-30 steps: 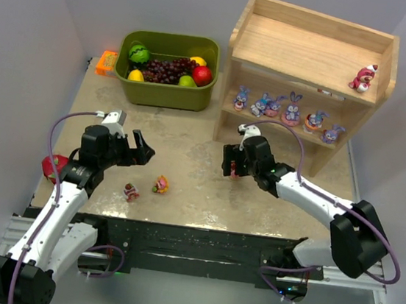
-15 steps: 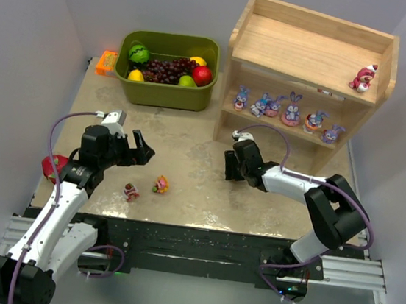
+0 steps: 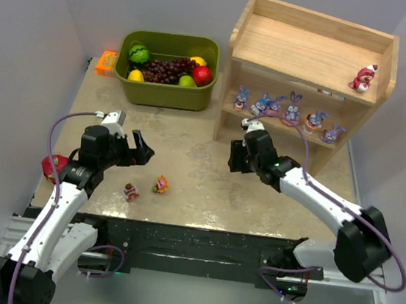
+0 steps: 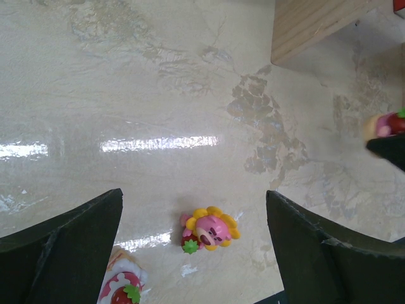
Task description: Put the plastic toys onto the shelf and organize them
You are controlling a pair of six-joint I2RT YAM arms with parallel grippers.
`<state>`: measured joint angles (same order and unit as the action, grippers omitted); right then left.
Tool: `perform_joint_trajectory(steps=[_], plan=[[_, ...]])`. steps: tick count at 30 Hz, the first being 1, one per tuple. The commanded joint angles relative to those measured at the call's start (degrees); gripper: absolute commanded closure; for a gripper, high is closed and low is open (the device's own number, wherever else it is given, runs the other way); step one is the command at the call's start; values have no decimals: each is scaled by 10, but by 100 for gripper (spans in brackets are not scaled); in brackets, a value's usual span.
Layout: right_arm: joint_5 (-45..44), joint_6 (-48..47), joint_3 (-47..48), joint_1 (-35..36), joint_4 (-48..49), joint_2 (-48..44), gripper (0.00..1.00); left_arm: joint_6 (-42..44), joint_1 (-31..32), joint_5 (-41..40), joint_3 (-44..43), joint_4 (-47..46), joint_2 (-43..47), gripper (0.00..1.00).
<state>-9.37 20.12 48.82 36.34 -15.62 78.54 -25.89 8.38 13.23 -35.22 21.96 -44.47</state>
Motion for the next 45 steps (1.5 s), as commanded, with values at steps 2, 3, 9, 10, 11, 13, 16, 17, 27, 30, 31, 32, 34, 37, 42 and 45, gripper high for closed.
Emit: perform_joint_trajectory(steps=[2, 3, 9, 10, 11, 13, 16, 17, 27, 30, 31, 32, 34, 37, 42, 45], plan=[[43, -20, 144, 1, -105, -129, 100, 8, 1, -1, -3, -11, 9, 0], [46, -24, 159, 1, -115, -155, 100, 8, 1, 0, -2, -11, 10, 1], [42, -41, 329, 1, -187, -197, 100, 7, 1, 4, -2, -16, 8, 1], [37, -43, 351, 1, -195, -196, 100, 7, 1, 4, -2, -16, 7, 0], [32, -45, 392, 1, -200, -195, 100, 7, 1, 4, -2, -16, 7, 1], [-25, -44, 431, 0, -213, -190, 100, 8, 1, 4, -2, -16, 7, 1], [-161, -36, 508, 1, -252, -160, 100, 7, 1, 4, -2, -15, 8, 0], [-200, -33, 549, 1, -264, -138, 100, 7, 1, 4, -1, -15, 7, 1], [-402, -12, 754, -16, -383, 13, 100, 6, 1, 2, 0, -13, 11, 1], [-396, -5, 805, -49, -412, 46, 100, 5, 1, 2, 2, -13, 13, 0], [-387, -4, 812, -61, -415, 59, 100, 6, 1, 2, 1, -13, 14, 0], [-379, -2, 817, -72, -417, 64, 100, 6, 1, 2, 1, -13, 14, 1], [-361, 1, 814, -100, -416, 70, 100, 6, 1, 2, 2, -13, 14, 1], [-360, 4, 812, -121, -422, 78, 100, 7, 1, 1, 0, -13, 13, 0], [-350, 4, 793, -137, -421, 80, 100, 7, 1, 4, 0, -14, 11, 1], [-342, 4, 785, -145, -418, 84, 100, 7, 1, 4, 0, -13, 10, 1]])
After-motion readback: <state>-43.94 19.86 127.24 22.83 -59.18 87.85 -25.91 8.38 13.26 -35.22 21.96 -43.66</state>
